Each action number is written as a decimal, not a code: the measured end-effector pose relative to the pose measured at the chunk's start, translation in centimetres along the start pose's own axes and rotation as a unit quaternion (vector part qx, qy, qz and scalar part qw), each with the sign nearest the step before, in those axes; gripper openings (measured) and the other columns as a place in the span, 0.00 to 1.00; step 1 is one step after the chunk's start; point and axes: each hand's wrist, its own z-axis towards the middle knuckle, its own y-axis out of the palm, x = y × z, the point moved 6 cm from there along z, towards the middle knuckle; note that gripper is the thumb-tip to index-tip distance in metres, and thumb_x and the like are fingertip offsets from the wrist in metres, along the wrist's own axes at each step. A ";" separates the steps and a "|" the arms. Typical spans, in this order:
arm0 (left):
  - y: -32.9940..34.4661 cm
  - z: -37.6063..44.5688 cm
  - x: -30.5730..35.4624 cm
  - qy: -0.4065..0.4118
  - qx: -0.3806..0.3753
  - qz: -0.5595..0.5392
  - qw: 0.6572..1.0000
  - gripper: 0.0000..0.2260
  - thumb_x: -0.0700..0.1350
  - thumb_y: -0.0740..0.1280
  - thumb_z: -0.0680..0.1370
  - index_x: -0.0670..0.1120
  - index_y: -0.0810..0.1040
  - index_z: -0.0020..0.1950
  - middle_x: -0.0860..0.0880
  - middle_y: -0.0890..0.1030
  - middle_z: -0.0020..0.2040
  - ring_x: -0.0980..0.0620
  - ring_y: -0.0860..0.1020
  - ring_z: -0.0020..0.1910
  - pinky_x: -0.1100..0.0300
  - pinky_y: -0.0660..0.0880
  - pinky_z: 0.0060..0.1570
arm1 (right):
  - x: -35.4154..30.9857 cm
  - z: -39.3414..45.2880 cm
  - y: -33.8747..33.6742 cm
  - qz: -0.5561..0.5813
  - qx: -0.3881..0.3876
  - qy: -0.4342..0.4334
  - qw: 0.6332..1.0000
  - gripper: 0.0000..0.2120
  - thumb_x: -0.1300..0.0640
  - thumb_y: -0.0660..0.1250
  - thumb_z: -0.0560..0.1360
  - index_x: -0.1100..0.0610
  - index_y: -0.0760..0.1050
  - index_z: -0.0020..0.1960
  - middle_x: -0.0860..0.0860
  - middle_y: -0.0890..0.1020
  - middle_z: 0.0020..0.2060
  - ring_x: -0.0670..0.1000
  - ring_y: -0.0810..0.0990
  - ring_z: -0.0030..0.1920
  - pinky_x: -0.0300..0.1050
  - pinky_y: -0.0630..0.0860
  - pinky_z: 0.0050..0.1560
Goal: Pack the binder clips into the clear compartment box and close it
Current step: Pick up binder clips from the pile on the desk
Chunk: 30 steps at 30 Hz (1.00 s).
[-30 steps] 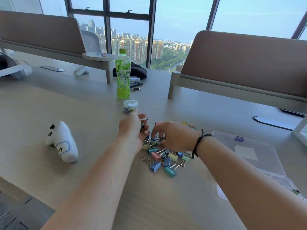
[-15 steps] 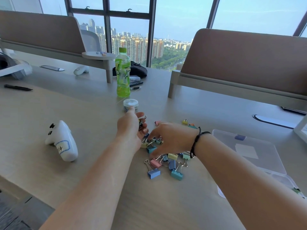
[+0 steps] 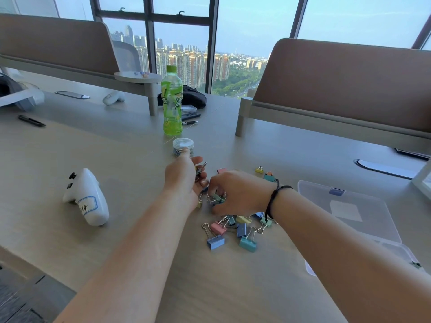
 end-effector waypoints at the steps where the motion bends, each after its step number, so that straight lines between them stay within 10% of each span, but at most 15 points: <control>1: 0.0 0.0 0.0 -0.001 -0.001 0.002 1.000 0.18 0.53 0.58 0.83 0.40 0.76 0.45 0.44 0.72 0.35 0.51 0.69 0.29 0.63 0.65 0.24 | 0.1 0.0 0.0 0.013 0.005 0.002 1.000 0.14 0.49 0.71 0.72 0.51 0.78 0.56 0.48 0.77 0.49 0.47 0.70 0.47 0.42 0.71 0.47; 17: 0.9 -0.8 -0.6 -0.015 -0.047 0.069 0.996 0.16 0.52 0.60 0.83 0.41 0.77 0.46 0.45 0.74 0.36 0.52 0.70 0.29 0.62 0.64 0.25 | 1.6 -0.7 -0.6 0.119 -0.005 0.035 0.992 0.11 0.51 0.80 0.65 0.52 0.82 0.44 0.46 0.82 0.40 0.41 0.77 0.34 0.31 0.71 0.34; 27: 2.3 -1.9 -1.9 -0.055 -0.150 0.123 0.980 0.14 0.51 0.60 0.83 0.42 0.76 0.47 0.40 0.78 0.39 0.50 0.73 0.30 0.60 0.64 0.25 | 2.9 -2.6 -4.7 0.344 0.143 0.058 0.926 0.07 0.62 0.79 0.67 0.60 0.82 0.42 0.53 0.84 0.33 0.45 0.79 0.28 0.36 0.75 0.29; 30: 3.1 -2.9 -2.5 -0.108 -0.227 0.106 0.962 0.14 0.48 0.53 0.85 0.47 0.76 0.49 0.44 0.78 0.36 0.49 0.74 0.30 0.65 0.65 0.22 | 2.0 -2.8 -4.9 0.365 0.176 0.043 0.913 0.08 0.63 0.79 0.66 0.56 0.82 0.42 0.51 0.86 0.39 0.52 0.84 0.35 0.50 0.82 0.42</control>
